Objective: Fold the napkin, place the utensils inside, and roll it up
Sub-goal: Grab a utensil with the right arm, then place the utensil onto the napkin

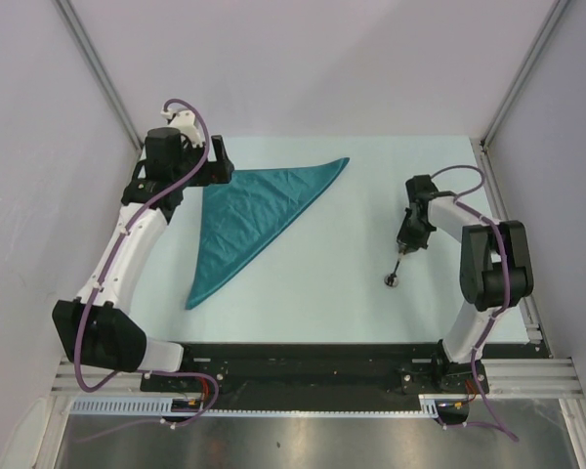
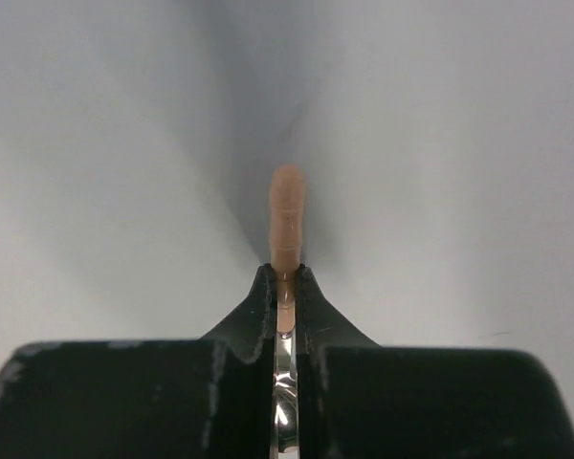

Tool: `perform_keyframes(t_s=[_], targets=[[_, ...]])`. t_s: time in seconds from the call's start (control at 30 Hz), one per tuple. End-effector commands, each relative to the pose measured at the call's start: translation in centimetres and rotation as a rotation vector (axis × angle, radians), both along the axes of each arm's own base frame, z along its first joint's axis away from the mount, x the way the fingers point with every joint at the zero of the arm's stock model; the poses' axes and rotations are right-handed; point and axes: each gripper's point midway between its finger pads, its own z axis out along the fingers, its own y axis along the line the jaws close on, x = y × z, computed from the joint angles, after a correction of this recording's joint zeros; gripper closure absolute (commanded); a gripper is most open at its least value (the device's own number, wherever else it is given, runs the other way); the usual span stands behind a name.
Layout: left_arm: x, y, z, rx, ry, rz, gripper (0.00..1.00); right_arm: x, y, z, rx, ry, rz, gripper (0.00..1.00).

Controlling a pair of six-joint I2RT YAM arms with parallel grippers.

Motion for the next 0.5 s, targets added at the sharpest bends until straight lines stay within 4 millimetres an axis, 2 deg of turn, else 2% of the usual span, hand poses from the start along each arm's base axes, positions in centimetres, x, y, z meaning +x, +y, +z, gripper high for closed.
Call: perform_keyframes(t_s=[0.0,0.03,0.07,0.1,0.13,0.2,0.23,0.27,0.3,0.33,0.37,0.4,0.43,0.47], targets=[[-0.1,-0.5,2.0,-0.04,-0.058,-0.03,0.04,2.7,7.0,3.8,0.11,-0.094,0.081,1.0],[0.0,-0.4,2.1,-0.043,-0.06,-0.03,0.04,3.2,8.3,4.4,0.124,-0.113,0.093,1.0],[-0.1,-0.5,2.0,-0.051,-0.057,-0.038,0.04,3.9,10.5,4.7,0.166,-0.126,0.121,1.0],[-0.1,-0.6,2.1,-0.052,-0.06,-0.043,0.04,5.3,12.7,6.4,0.222,-0.172,0.125,1.0],[-0.1,-0.4,2.2,-0.057,-0.064,-0.043,0.04,5.5,15.7,6.8,0.255,-0.189,0.172,1.0],[-0.1,-0.5,2.2,-0.063,-0.064,-0.049,0.04,7.0,19.3,6.5,0.327,-0.204,0.182,1.0],[-0.1,-0.2,2.2,-0.064,-0.068,-0.045,0.04,8.2,22.1,8.4,0.372,-0.254,0.213,1.0],[-0.1,-0.1,2.1,-0.062,-0.067,-0.041,0.04,8.9,23.6,8.7,0.402,-0.267,0.219,1.0],[0.0,0.1,2.0,-0.062,-0.065,-0.035,0.04,9.4,25.3,7.3,0.421,-0.241,0.229,1.0],[0.1,0.4,2.1,-0.059,-0.067,-0.026,0.04,10.9,27.0,9.1,0.464,-0.283,0.213,1.0],[0.1,0.5,2.0,-0.06,-0.066,-0.025,0.04,11.2,29.0,9.1,0.488,-0.293,0.225,1.0],[0.1,0.7,2.0,-0.062,-0.065,-0.022,0.04,11.6,30.0,7.8,0.503,-0.272,0.216,1.0],[0.2,0.9,2.0,-0.064,-0.065,-0.016,0.04,12.0,30.9,7.7,0.536,-0.266,0.177,1.0],[0.2,0.9,2.1,-0.066,-0.066,-0.017,0.04,12.6,32.7,8.9,0.58,-0.306,0.186,1.0]])
